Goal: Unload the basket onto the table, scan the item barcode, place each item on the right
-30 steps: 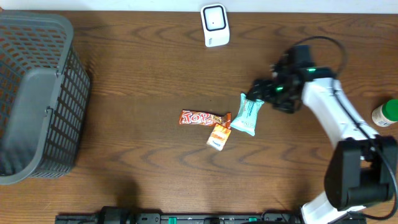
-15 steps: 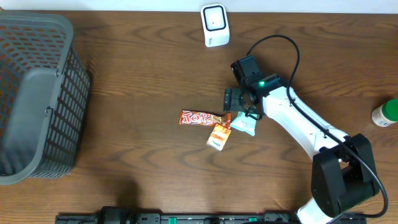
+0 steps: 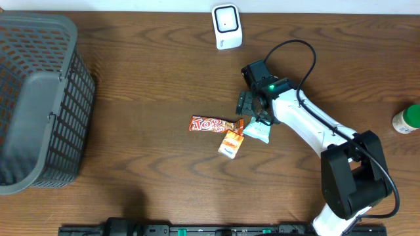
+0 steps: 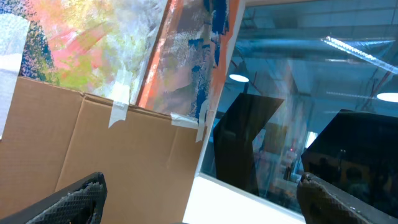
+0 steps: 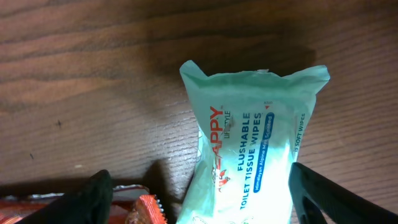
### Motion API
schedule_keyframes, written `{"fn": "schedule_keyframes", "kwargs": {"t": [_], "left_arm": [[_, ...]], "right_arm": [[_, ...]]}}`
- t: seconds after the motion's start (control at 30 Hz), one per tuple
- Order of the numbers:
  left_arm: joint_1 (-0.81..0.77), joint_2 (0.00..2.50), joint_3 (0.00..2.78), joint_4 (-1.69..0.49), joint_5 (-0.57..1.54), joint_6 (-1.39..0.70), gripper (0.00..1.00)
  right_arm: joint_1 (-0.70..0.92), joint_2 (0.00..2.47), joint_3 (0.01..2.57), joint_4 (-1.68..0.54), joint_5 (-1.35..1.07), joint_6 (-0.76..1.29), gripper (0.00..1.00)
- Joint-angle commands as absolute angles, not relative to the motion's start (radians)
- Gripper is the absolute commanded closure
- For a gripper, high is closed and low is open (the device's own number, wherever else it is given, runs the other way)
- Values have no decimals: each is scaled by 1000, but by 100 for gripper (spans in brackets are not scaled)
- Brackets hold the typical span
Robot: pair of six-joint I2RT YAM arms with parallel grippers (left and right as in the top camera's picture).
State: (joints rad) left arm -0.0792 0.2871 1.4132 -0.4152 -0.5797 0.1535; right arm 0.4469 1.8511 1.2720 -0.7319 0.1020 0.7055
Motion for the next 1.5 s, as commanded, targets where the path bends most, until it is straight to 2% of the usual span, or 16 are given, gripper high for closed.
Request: {"fn": "schedule_keyframes", "kwargs": {"t": [0.0, 0.3, 0.4, 0.5, 0.53, 0.57, 0.6, 0.77, 0.93, 1.03, 1.27, 1.33, 1.47], "left_arm": [[-74, 281, 1411, -411, -588, 148, 2], [-74, 281, 1411, -411, -588, 148, 2], [-74, 281, 1411, -411, -588, 148, 2], [-74, 281, 1411, -411, -588, 148, 2], [-74, 281, 1411, -411, -588, 148, 2], [-74, 281, 1411, -411, -588, 148, 2], [-74, 281, 1411, -411, -588, 148, 2], [-74, 281, 1411, -411, -588, 148, 2], [-74, 281, 1411, -411, -588, 148, 2], [-74, 281, 1411, -412, -588, 148, 2], [-74, 281, 1411, -412, -588, 148, 2], [-74, 281, 1411, -411, -588, 148, 2], [-74, 281, 1411, -411, -588, 148, 2]], "right_arm": [[448, 1882, 1271, -722, 118, 731, 22], [448, 1971, 1271, -730, 112, 770, 32], [446, 1982, 1271, -730, 99, 770, 53], [446, 1974, 1280, -733, 95, 770, 68], [446, 1972, 1289, -739, 82, 770, 78], [444, 1970, 1300, -748, 66, 770, 91], [444, 1969, 1309, -754, 53, 769, 98], [419, 1966, 1384, -830, -11, 742, 99], [373, 1958, 1415, -860, -190, 657, 99], [316, 1958, 1414, -850, -408, 538, 99], [205, 1959, 1402, -844, -616, 289, 99], [170, 1960, 1388, -845, -657, 251, 99], [130, 1960, 1351, -848, -579, 231, 99]]}}
